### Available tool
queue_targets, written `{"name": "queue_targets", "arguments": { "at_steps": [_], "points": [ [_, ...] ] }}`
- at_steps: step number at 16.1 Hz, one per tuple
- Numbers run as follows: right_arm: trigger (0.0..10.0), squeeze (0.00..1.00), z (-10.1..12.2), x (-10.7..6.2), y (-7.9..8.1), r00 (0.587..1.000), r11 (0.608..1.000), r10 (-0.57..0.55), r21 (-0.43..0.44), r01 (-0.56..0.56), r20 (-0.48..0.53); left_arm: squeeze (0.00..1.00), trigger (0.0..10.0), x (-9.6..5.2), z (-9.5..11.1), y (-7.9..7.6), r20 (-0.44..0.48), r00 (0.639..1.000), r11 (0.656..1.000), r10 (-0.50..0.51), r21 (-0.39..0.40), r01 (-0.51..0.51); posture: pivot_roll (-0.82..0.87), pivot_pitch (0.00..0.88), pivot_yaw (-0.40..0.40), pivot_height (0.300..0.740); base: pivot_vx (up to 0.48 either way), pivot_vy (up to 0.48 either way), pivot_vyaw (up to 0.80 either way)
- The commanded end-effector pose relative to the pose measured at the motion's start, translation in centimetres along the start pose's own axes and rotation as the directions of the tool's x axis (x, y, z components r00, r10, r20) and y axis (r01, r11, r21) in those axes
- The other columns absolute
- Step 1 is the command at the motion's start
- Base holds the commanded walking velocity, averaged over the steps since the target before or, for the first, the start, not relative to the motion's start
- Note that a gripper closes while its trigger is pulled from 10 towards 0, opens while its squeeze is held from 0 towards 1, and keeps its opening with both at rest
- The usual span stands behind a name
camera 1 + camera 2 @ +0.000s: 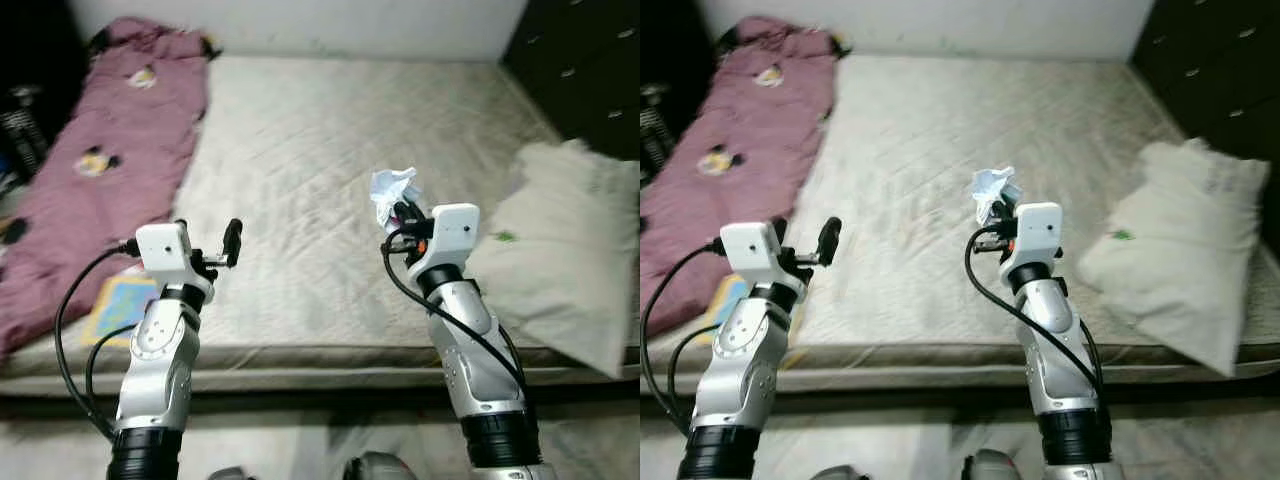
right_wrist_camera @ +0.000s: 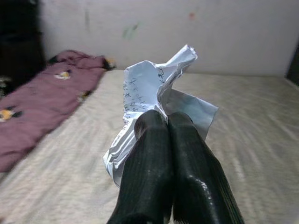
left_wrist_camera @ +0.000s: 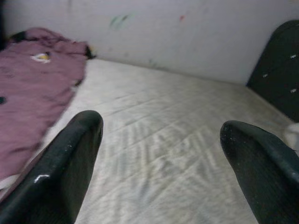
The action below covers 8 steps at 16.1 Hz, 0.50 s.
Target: Clean up the room
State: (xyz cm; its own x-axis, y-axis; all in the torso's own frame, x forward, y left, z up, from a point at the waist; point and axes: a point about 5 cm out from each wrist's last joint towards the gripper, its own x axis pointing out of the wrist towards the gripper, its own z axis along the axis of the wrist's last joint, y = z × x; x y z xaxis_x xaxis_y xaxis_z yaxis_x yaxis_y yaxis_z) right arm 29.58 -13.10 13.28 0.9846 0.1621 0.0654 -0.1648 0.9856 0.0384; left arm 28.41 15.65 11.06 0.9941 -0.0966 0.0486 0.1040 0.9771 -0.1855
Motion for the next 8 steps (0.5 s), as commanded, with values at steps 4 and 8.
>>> {"name": "queue_targets", "arguments": {
  "at_steps": [4, 8],
  "points": [
    [10.0, 0.0, 0.18, 0.09, -0.1, 1.0, 1.0, 0.01, -0.021, -0.01, 0.005, 0.0, 10.0, 0.37, 0.0, -0.32, -0.02, 1.0, 1.0, 0.012, 0.014, -0.011, -0.03, 0.0, -0.02, 0.74, 0.123, 0.0, 0.0],
    [10.0, 0.0, -0.09, 0.06, -0.2, 1.0, 1.0, 0.001, -0.011, -0.001, -0.014, 0.0, 10.0, 0.22, -0.14, -0.19, -0.024, 1.0, 1.0, 0.02, 0.0, -0.02, -0.03, 0.0, -0.019, 0.74, 0.0, 0.0, -0.1]
  ]
}}
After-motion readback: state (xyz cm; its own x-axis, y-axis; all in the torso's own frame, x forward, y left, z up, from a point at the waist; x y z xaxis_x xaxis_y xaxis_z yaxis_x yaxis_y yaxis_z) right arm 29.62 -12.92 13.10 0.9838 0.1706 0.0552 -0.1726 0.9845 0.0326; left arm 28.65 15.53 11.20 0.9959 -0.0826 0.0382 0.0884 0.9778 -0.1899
